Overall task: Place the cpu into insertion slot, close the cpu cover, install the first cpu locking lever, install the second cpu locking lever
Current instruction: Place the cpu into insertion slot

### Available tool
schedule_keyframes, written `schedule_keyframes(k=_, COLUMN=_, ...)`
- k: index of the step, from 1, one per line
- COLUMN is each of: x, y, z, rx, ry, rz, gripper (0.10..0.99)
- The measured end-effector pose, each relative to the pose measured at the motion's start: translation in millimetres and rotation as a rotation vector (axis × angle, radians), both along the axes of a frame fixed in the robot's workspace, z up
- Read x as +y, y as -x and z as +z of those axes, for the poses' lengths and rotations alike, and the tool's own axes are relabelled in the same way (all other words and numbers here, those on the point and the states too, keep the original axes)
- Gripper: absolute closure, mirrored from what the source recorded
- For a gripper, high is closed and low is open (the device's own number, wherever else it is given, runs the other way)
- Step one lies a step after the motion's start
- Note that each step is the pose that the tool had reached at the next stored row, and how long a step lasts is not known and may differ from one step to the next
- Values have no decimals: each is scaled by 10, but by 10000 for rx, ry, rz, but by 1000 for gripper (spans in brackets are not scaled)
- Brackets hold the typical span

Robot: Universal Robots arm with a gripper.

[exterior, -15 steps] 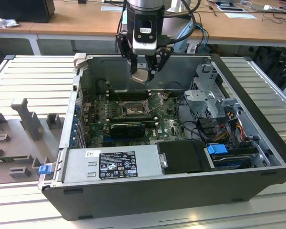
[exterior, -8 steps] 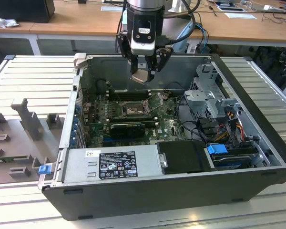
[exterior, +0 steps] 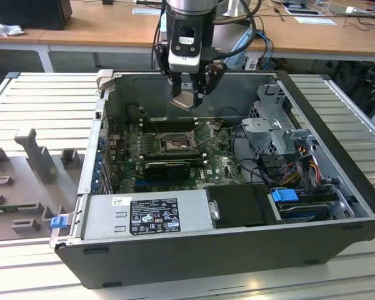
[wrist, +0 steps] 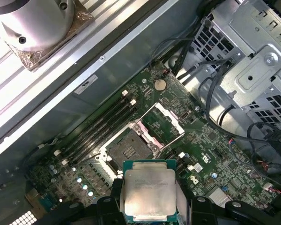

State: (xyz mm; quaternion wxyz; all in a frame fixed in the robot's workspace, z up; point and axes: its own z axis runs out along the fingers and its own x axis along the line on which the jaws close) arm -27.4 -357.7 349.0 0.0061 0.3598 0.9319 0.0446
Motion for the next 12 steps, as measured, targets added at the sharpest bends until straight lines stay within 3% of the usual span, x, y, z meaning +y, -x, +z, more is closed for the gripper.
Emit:
schedule_keyframes(k=7, x=0, y=0, z=-6, rx=0, ry=13, rz=-484, gripper=557)
schedule_keyframes(k=12, x=0, y=0, z=-13, rx=1, ry=16, rz=-1486, gripper=557)
